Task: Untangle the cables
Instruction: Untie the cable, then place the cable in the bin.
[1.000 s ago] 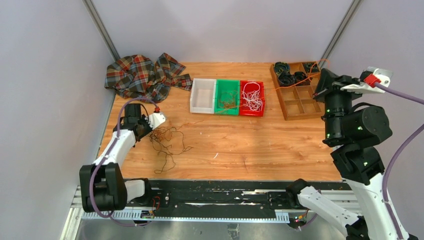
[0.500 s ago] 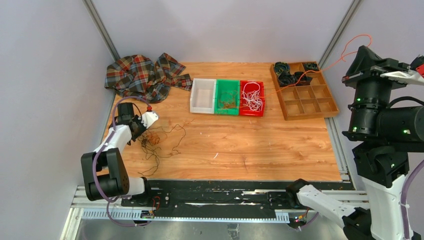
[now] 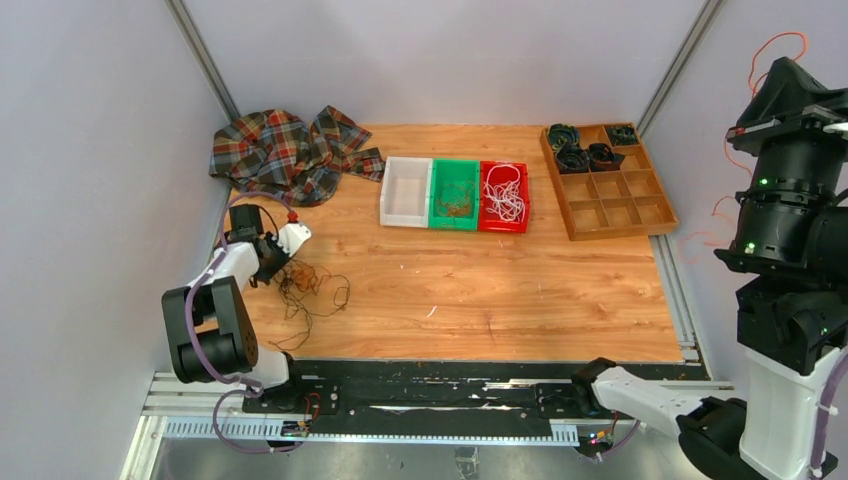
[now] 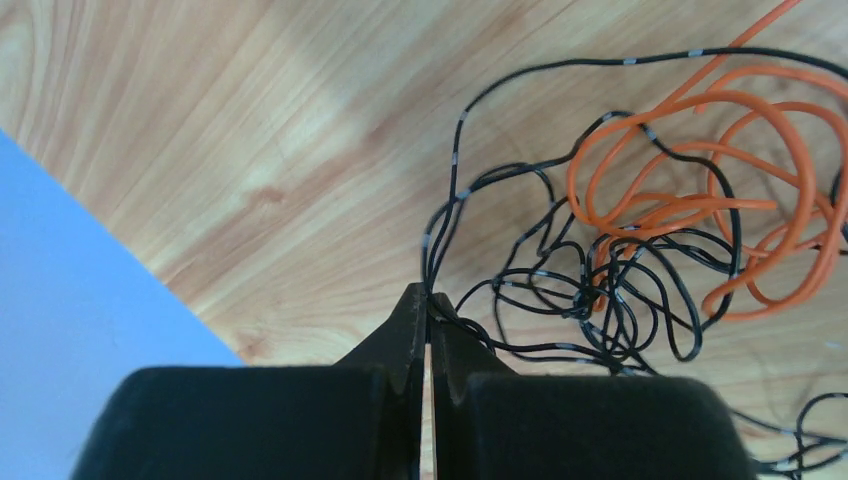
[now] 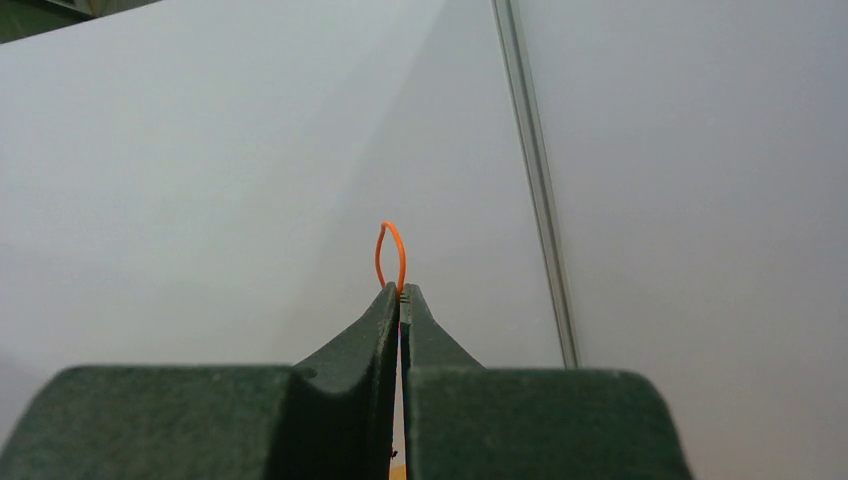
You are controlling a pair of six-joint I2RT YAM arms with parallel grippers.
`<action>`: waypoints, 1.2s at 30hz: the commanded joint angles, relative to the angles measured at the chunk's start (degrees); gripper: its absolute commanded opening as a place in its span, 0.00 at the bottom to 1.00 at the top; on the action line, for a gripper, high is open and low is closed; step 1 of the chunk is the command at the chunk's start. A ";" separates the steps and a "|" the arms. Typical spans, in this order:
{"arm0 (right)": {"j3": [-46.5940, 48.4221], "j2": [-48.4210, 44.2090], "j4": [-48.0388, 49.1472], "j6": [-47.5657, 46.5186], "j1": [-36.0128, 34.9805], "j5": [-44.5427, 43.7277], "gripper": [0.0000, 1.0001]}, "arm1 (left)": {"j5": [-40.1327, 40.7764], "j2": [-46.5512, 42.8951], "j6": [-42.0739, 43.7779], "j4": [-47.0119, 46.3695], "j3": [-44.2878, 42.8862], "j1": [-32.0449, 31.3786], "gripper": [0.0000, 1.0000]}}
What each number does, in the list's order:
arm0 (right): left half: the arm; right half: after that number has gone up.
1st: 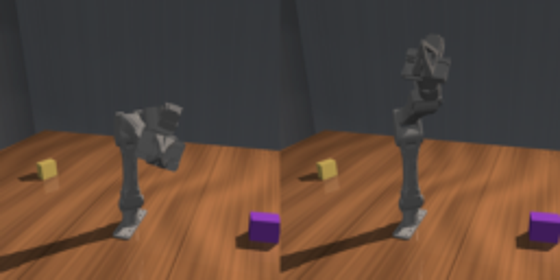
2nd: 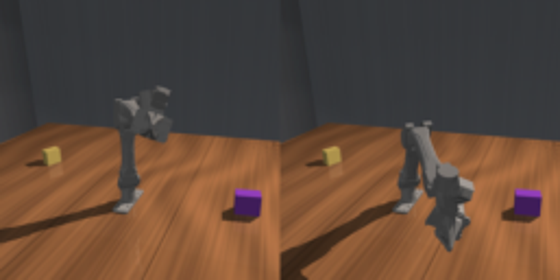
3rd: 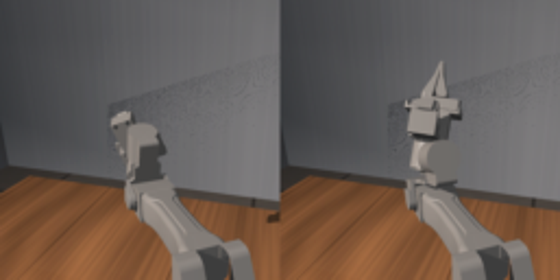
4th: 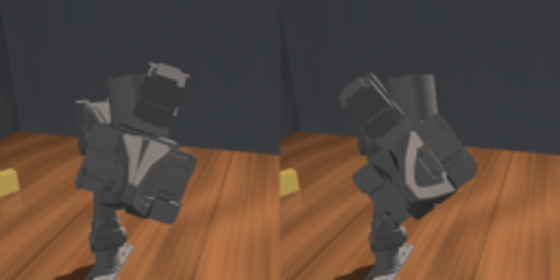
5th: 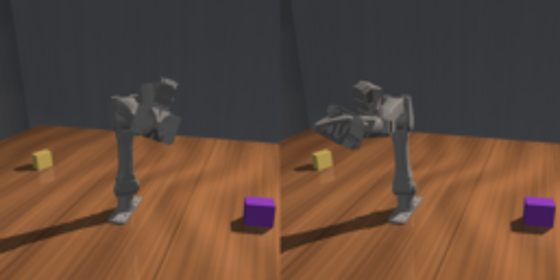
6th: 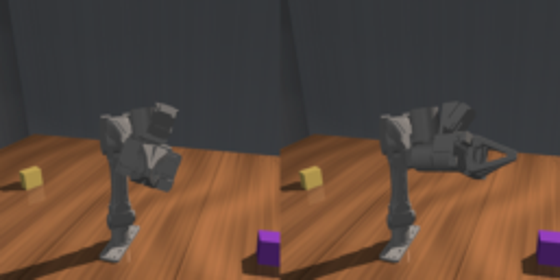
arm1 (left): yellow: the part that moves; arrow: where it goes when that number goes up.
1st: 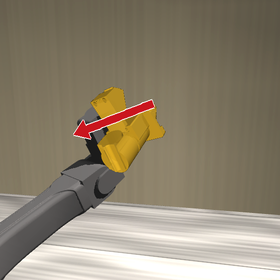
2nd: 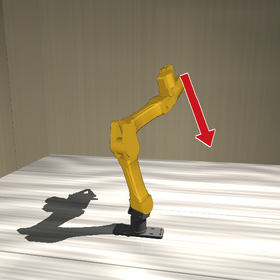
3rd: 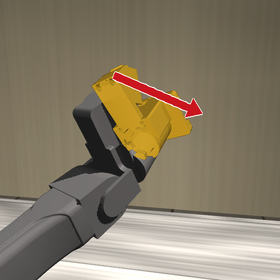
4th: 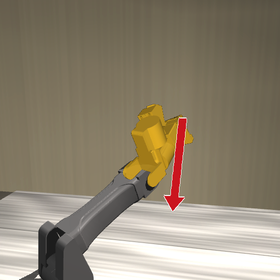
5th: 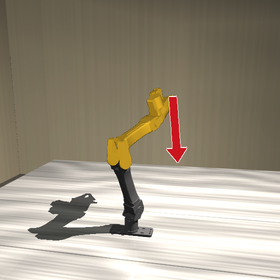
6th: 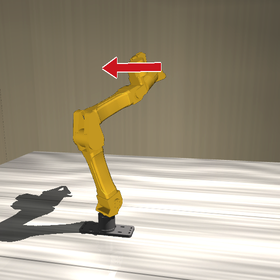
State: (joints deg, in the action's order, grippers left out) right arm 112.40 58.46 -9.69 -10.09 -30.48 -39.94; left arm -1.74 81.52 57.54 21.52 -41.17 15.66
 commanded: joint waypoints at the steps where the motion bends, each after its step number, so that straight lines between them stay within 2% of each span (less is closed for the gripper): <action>1: -0.85 1.51 -3.17 2.89 0.59 6.32 0.01 | -12.82 -3.86 -5.86 8.67 -6.90 0.25 0.01; 5: -4.10 3.90 -4.33 6.75 0.60 14.80 0.00 | -23.66 -7.97 -8.68 17.72 -12.80 0.25 0.01; 10: -4.81 7.83 -1.62 10.09 0.66 26.31 0.00 | -29.87 -10.30 -10.56 23.22 -16.62 0.25 0.01; 15: -3.99 13.52 2.80 12.58 0.63 31.26 0.01 | -30.39 -10.93 -10.68 23.35 -15.65 0.16 0.01; 22: -7.45 18.88 11.26 13.48 0.68 32.78 0.01 | -31.30 -12.08 -9.25 24.10 -14.43 0.20 0.01; 36: -5.39 28.20 10.89 16.06 2.71 36.86 0.00 | -31.63 -10.07 -7.74 24.10 -13.76 0.17 0.01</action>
State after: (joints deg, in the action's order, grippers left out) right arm 105.47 86.26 -0.34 4.40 -29.39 -4.93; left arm -32.18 70.72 48.51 45.28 -55.46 15.68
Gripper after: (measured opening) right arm 0.010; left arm 0.017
